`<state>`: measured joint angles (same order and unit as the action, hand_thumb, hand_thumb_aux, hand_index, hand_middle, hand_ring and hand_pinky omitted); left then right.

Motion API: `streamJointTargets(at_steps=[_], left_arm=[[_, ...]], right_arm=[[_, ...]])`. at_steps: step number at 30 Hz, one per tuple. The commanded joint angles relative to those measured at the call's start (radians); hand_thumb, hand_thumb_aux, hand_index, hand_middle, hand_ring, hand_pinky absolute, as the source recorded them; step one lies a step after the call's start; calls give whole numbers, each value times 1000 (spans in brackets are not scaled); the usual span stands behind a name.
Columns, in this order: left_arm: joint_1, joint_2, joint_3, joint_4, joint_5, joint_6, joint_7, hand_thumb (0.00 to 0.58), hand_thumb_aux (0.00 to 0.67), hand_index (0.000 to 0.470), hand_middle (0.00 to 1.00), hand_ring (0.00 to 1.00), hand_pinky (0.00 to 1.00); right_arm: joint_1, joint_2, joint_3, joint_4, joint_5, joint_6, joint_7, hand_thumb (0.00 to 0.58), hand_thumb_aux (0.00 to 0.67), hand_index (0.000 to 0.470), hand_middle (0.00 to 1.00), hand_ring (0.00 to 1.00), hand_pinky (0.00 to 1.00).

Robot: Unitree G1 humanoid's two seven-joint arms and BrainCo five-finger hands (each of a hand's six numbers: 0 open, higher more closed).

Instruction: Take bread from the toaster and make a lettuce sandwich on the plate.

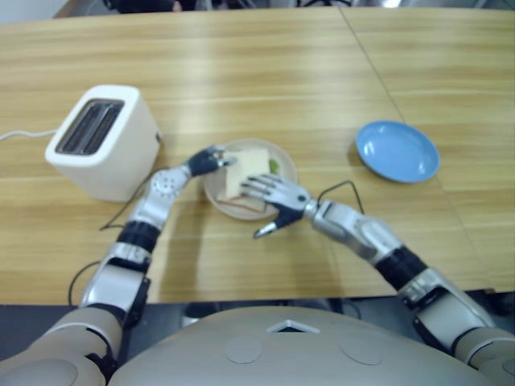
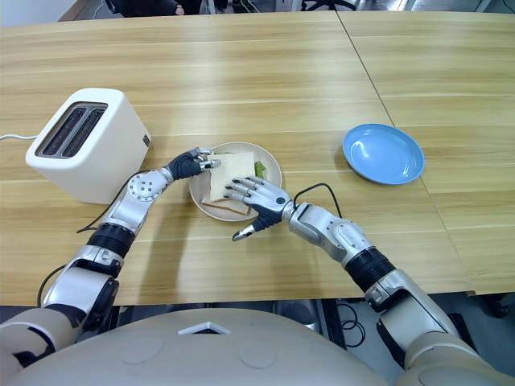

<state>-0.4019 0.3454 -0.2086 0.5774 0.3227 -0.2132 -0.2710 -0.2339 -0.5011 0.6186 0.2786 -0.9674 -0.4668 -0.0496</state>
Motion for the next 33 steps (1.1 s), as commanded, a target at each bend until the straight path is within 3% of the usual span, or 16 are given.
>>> streamJointTargets(at_steps=[1, 7, 11, 12, 13, 14, 15, 20, 25, 29, 33], left_arm=[[-13, 48, 31, -112, 128, 8, 209, 0, 0, 0, 0, 0, 0], [2, 117, 47, -240, 320, 84, 446, 0, 0, 0, 0, 0, 0], [29, 116, 51, -271, 275, 64, 418, 0, 0, 0, 0, 0, 0], [44, 110, 51, -278, 230, 41, 377, 18, 11, 7, 0, 0, 0], [60, 103, 51, -288, 183, 16, 334, 18, 11, 7, 0, 0, 0], [79, 98, 53, -304, 137, -10, 297, 527, 468, 321, 1000, 1000, 1000], [102, 91, 61, -331, 74, -28, 252, 580, 670, 460, 1000, 1000, 1000], [224, 114, 159, -544, -220, -41, 59, 580, 670, 460, 1000, 1000, 1000], [331, 207, 340, -768, -433, -13, -55, 580, 670, 460, 1000, 1000, 1000], [462, 315, 424, -909, -551, 27, -206, 580, 670, 460, 1000, 1000, 1000], [651, 445, 377, -937, -485, 19, -378, 580, 670, 460, 1000, 1000, 1000]], right_arm=[[58, -22, 65, 155, -24, 38, 108, 0, 0, 0, 0, 0, 0], [59, -18, 74, 162, -24, 38, 112, 0, 0, 0, 0, 0, 0], [61, -20, 54, 140, -11, 33, 81, 0, 0, 0, 0, 0, 0], [59, -18, 34, 115, 0, 22, 37, 468, 376, 258, 1000, 1000, 1000], [60, -16, 5, 75, 17, 7, -16, 468, 376, 258, 1000, 1000, 1000], [64, -17, -27, 21, 35, -12, -70, 580, 670, 460, 1000, 1000, 1000], [73, -19, -72, -49, 63, -32, -122, 580, 670, 460, 1000, 1000, 1000], [147, -48, -333, -372, 232, -127, -279, 580, 670, 460, 1000, 1000, 1000], [247, -65, -543, -563, 332, -150, -283, 580, 670, 460, 1000, 1000, 1000], [319, -81, -583, -591, 370, -109, -176, 580, 670, 460, 1000, 1000, 1000], [396, -148, -474, -497, 422, -37, 87, 580, 670, 460, 1000, 1000, 1000]])
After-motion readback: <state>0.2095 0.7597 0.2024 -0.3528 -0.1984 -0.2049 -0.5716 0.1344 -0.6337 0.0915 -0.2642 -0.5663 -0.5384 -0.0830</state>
